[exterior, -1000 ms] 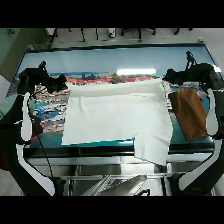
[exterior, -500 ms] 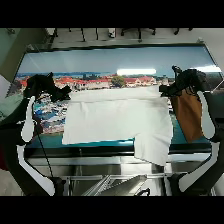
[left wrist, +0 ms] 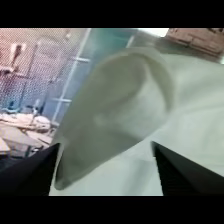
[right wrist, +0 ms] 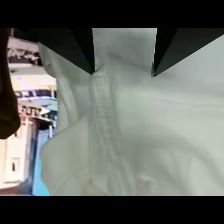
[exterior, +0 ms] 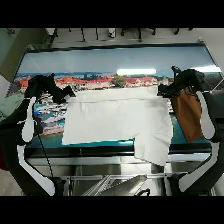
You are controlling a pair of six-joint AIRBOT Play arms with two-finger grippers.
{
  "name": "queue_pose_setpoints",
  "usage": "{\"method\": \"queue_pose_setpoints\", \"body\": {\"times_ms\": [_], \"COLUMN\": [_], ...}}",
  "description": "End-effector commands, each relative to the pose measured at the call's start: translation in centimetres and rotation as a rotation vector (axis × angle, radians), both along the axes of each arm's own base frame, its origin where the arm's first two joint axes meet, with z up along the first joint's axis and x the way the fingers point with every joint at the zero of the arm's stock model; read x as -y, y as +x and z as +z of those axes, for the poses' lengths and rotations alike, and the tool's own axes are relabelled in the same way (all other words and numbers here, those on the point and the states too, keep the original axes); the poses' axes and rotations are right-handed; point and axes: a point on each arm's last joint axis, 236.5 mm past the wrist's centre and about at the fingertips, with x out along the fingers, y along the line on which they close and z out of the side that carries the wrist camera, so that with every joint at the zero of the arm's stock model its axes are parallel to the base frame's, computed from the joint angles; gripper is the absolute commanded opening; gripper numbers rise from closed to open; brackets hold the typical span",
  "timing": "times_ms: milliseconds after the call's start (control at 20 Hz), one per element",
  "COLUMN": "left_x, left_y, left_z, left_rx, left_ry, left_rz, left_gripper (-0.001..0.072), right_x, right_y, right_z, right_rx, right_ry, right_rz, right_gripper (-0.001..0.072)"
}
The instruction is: Fold the shirts.
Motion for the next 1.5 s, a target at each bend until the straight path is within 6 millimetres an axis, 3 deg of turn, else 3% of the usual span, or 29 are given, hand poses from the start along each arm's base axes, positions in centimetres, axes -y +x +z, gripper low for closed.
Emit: {"method": "queue_pose_setpoints", "body": {"times_ms": [0, 150, 200, 300, 350, 450, 550, 650, 700, 800, 1050, 1100, 1250, 1300, 1450], "left_x": [1.0, -1.9, -3.7, -7.9, -9.2, -9.3, -8.2, -5.8, -4.8, -2.8, 0.1, 0.3, 0.3, 0.2, -0.2], "left_y": [-1.1, -3.8, -4.9, -7.7, -9.6, -13.5, -17.8, -21.0, -22.0, -23.3, -25.0, -24.9, -24.5, -24.3, -23.3], "left_z": [3.3, 8.3, 9.5, 10.7, 10.7, 9.0, 5.6, 2.2, 0.7, -1.8, -4.8, -5.0, -4.5, -4.2, -3.6], "left_rx": [-0.047, -0.117, -0.13, -0.155, -0.169, -0.191, -0.223, -0.226, -0.223, -0.219, -0.293, -0.297, -0.261, -0.246, -0.204], "left_ry": [-0.072, -0.052, -0.004, 0.142, 0.185, 0.156, 0.091, -0.012, -0.059, -0.146, -0.248, -0.256, -0.251, -0.245, -0.225], "left_rz": [-0.05, -0.113, -0.119, -0.119, -0.13, -0.137, -0.134, -0.125, -0.108, -0.082, -0.095, -0.094, -0.111, -0.114, -0.109], "left_gripper": [0.0702, 0.0702, 0.0701, 0.0701, 0.0701, 0.0701, 0.0701, 0.0701, 0.0701, 0.0701, 0.0699, 0.0601, 0.0072, 0.0014, 0.0014], "right_x": [-0.5, 2.1, 3.3, 5.1, 5.8, 6.9, 7.8, 8.4, 8.3, 7.3, 4.1, 3.8, 3.3, 3.3, 3.1], "right_y": [0.3, -2.3, -3.8, -8.0, -10.4, -15.4, -20.0, -24.2, -25.9, -28.0, -29.9, -30.0, -30.1, -30.1, -30.4], "right_z": [5.2, 12.2, 13.5, 14.0, 13.3, 10.7, 7.8, 5.2, 4.1, 2.3, 0.2, 0.1, -0.1, -0.3, -1.6], "right_rx": [0.053, 0.109, 0.102, 0.052, 0.022, -0.037, -0.082, -0.142, -0.173, -0.209, -0.264, -0.264, -0.272, -0.276, -0.317], "right_ry": [0.058, 0.04, 0.026, 0.025, 0.032, 0.05, 0.077, 0.112, 0.135, 0.206, 0.312, 0.326, 0.344, 0.345, 0.363], "right_rz": [0.0, -0.001, -0.005, -0.036, -0.071, -0.143, -0.25, -0.352, -0.385, -0.423, -0.411, -0.407, -0.412, -0.414, -0.422], "right_gripper": [0.0407, 0.0406, 0.0404, 0.0362, 0.0364, 0.0366, 0.0371, 0.0525, 0.0524, 0.0524, 0.0524, 0.0524, 0.0524, 0.0524, 0.0524]}}
